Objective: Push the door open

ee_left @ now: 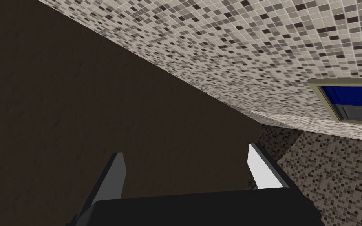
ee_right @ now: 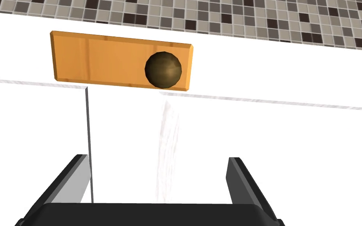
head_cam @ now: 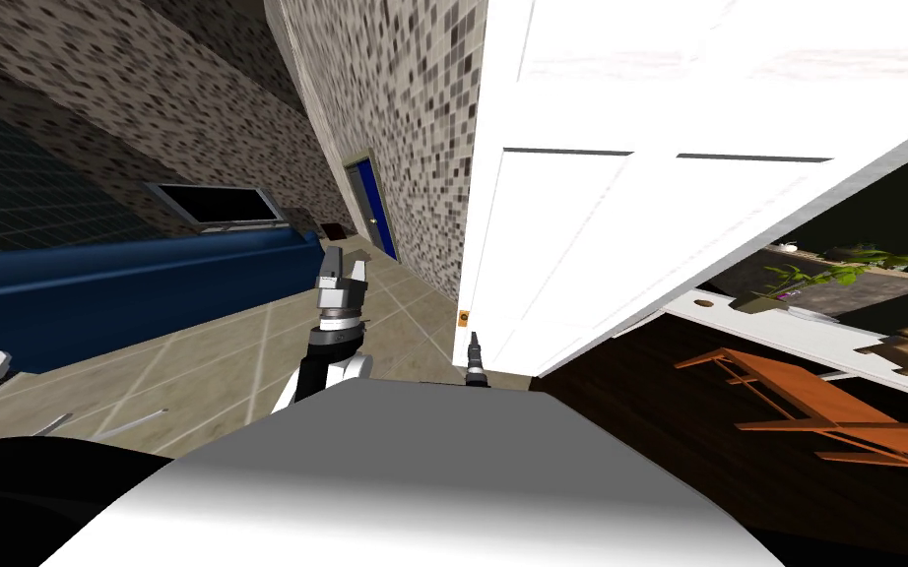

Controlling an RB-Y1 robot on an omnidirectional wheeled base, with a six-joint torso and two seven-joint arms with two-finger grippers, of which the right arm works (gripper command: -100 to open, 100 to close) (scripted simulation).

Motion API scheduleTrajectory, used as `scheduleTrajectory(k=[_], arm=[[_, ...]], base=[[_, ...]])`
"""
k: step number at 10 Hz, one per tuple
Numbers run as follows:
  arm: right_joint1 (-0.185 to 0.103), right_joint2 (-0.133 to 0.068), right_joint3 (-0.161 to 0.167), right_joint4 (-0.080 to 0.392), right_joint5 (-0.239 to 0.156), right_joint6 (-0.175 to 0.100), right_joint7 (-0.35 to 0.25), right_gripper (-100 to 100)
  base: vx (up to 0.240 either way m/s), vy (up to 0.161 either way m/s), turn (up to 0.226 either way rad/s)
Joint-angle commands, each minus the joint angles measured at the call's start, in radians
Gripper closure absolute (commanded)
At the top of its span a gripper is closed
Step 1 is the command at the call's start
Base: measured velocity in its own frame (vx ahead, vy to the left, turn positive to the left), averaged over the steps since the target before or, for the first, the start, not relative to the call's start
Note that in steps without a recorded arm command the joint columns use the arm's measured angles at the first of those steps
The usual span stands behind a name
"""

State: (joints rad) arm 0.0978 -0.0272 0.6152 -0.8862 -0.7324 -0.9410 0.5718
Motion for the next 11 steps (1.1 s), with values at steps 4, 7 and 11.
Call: scheduleTrajectory(k=[4,7,11], arm=[[-0.040,0.029,-0.047,0.023,0.021,0.029,-0.025,-100],[-0.036,0.021,-0.040,0.026,0.019,0.022,-0.024,100],[-0.036,0.021,-0.040,0.026,0.019,0.022,-0.024,100]], base=[[0.256,0.053,0.005],[0.016,0.004,0.001],[-0.016,-0.002,0.002]])
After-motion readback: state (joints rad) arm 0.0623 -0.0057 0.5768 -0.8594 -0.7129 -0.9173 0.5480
